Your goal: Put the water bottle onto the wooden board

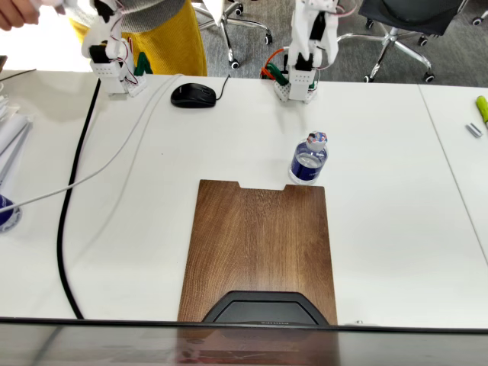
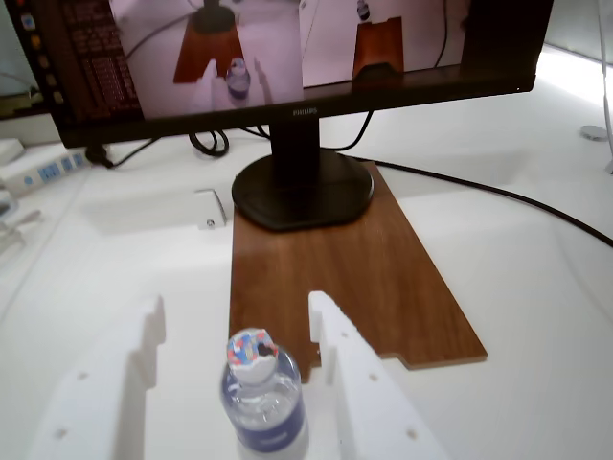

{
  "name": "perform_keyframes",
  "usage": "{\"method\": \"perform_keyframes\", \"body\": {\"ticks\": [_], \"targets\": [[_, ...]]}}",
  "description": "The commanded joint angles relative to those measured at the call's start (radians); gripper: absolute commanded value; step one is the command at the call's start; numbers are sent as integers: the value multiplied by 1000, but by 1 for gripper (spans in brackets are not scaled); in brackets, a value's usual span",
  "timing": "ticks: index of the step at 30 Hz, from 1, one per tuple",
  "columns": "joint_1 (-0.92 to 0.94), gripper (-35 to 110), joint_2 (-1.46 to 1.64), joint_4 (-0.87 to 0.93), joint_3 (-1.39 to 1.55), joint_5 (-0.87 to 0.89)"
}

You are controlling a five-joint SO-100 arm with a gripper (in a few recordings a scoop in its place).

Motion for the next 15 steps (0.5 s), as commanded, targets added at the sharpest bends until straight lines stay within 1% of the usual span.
{"method": "perform_keyframes", "body": {"ticks": [1, 2, 3, 5, 6, 7, 10, 11, 15], "targets": [[-15, 22, -411, 38, -624, 87], [-11, 23, -534, 51, -810, 115], [-5, 23, -669, 107, -1040, 137], [28, 25, -1020, 324, -1667, 198], [38, 26, -1111, 348, -1835, 201], [51, 26, -1111, 342, -1829, 199], [71, 26, -1088, 492, -1829, 201], [71, 26, -1081, 518, -1829, 210], [63, 26, -1075, 537, -1829, 229]]}}
